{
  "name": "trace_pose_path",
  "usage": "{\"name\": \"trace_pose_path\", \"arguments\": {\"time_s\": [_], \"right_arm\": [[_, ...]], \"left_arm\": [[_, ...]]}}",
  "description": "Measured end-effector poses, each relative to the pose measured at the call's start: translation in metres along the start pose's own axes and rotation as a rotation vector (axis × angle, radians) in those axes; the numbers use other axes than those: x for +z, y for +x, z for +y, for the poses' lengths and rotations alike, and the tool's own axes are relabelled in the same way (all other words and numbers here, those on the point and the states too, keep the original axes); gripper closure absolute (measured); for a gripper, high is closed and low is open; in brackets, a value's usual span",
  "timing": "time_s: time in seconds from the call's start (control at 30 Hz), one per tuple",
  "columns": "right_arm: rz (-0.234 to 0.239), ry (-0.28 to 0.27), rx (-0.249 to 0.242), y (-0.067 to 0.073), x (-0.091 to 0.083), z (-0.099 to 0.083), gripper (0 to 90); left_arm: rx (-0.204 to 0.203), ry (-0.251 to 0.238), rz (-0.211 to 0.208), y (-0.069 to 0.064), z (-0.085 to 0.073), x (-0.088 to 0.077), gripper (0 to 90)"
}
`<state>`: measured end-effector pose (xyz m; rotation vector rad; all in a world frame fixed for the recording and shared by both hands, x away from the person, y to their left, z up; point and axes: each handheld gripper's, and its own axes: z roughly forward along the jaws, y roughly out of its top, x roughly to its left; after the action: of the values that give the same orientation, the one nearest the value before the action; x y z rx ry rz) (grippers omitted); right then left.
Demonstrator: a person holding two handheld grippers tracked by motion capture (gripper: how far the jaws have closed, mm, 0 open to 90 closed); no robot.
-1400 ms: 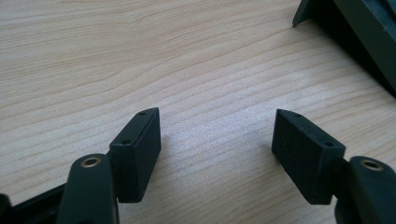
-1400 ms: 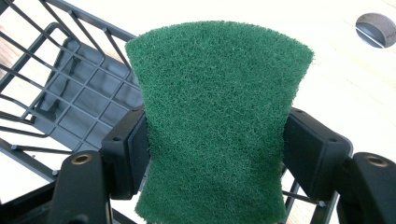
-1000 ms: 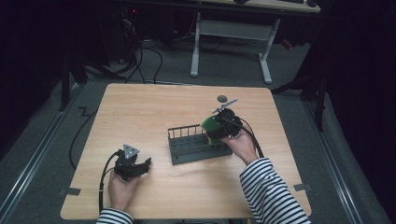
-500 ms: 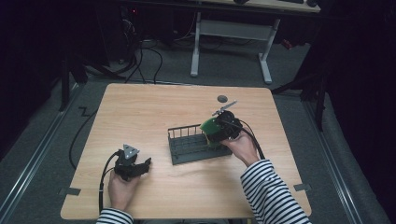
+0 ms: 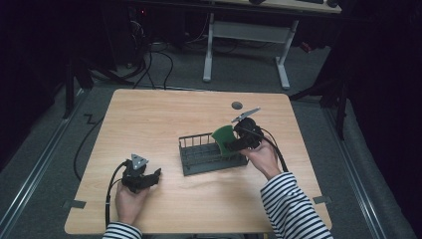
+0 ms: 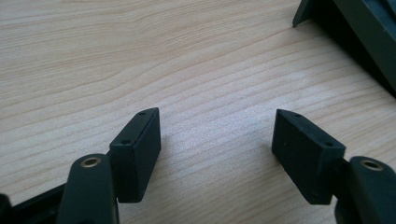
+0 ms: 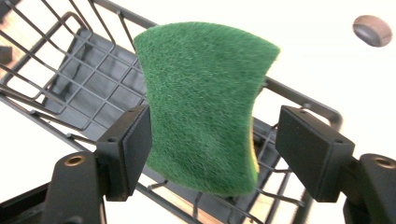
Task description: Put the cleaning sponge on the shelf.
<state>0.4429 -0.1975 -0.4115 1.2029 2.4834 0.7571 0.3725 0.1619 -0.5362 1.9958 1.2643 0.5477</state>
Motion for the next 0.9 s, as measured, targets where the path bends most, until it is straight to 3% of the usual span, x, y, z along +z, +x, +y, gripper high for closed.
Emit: {"name": "trace_pose_path", "arguments": {"time_s": [0.37, 0.77, 0.9], "right_arm": [[-0.04, -0.102, 0.036, -0.013, -0.031, -0.018, 34.9], [-0.064, -0.146, 0.075, -0.028, -0.057, -0.042, 35.6], [-0.064, -0.158, 0.115, -0.035, -0.061, -0.059, 36.1]], "left_arm": [[-0.002, 0.0, -0.001, 0.0, 0.0, 0.0, 33.3], [-0.002, 0.0, -0.001, 0.0, 0.0, 0.0, 33.2], [0.0, 0.001, -0.001, 0.0, 0.0, 0.0, 33.2]]}}
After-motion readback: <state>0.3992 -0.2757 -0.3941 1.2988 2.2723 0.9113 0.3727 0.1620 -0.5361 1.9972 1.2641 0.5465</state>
